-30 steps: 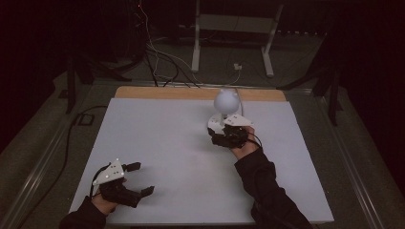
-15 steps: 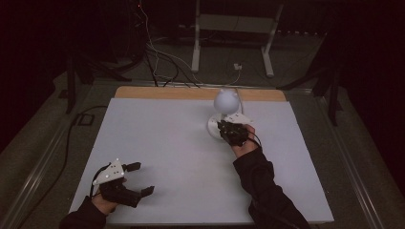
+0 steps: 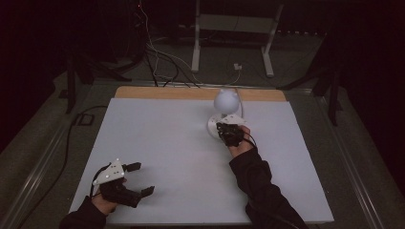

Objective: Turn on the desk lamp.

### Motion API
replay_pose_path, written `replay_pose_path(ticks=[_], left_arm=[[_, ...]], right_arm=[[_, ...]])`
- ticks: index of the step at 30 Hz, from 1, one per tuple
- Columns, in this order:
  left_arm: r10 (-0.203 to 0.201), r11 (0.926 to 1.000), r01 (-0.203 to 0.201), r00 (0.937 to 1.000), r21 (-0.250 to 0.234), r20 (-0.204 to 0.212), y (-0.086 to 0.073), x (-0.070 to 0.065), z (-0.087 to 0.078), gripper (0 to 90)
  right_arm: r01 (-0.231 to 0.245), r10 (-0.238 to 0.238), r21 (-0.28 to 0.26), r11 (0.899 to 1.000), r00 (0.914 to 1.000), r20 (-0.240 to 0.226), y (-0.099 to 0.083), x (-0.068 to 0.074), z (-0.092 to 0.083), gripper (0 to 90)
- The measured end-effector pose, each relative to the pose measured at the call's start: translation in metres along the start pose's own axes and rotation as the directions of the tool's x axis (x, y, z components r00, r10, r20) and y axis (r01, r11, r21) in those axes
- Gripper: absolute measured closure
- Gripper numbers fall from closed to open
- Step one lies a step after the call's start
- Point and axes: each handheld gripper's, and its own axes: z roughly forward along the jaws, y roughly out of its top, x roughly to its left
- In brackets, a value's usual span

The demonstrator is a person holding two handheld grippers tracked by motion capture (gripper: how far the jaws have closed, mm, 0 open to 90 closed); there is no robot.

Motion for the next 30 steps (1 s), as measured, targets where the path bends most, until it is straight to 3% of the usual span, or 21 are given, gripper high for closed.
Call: replay_pose_path(ticks=[10, 30], left_arm=[[0.003, 1.0000, -0.003, 1.0000, -0.002, 0.000, 0.000, 0.000, 0.000, 0.3], [0.003, 1.0000, -0.003, 1.0000, 0.003, 0.001, 0.000, 0.000, 0.000, 0.3]], right_arm=[[0.003, -0.003, 0.026, 1.000, 0.9999, 0.014, -0.005, 0.000, 0.012, 90.0], [-0.011, 0.010, 0.028, 1.000, 0.9997, 0.021, -0.008, 0.001, 0.018, 90.0]])
